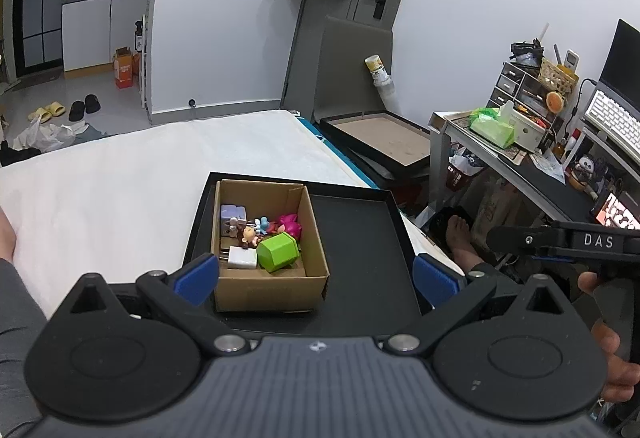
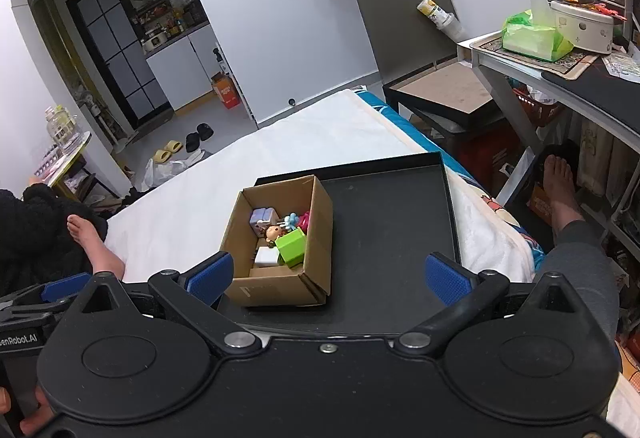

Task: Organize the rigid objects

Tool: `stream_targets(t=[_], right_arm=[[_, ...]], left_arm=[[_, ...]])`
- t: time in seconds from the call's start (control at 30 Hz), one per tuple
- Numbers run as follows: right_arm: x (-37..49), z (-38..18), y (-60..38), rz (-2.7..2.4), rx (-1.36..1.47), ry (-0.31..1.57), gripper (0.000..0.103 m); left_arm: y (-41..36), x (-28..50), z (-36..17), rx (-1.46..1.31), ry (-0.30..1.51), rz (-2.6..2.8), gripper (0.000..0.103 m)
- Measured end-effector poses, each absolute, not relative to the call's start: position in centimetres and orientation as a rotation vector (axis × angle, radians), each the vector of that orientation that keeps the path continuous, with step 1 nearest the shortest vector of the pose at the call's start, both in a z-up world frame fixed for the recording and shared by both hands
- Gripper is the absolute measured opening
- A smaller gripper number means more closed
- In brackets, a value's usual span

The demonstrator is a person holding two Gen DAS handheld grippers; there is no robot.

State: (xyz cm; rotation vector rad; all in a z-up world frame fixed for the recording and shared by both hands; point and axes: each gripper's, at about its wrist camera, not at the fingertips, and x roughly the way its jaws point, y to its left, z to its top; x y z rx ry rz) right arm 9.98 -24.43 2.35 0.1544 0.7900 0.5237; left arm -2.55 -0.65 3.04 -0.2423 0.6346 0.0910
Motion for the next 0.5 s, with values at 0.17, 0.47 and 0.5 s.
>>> stream_targets(t=[0.17, 0.47, 0.5], right_arm=[[10.3, 2.1, -24.5, 0.522, 0.160, 0.799, 0.103], [10.8, 1.3, -24.3, 0.517, 0.169, 0.806, 0.103], [10.9, 1.2, -24.5, 0.516, 0.178, 0.803, 0.103]], left_arm=[[-0.7, -2.3, 2.9, -0.246, 0.631, 0.102, 0.102], [-0.7, -1.9, 2.0, -0.234, 0.650, 0.097, 0.102], [-0.6, -2.0, 2.0, -0.236, 0.648, 0.095, 0.102]])
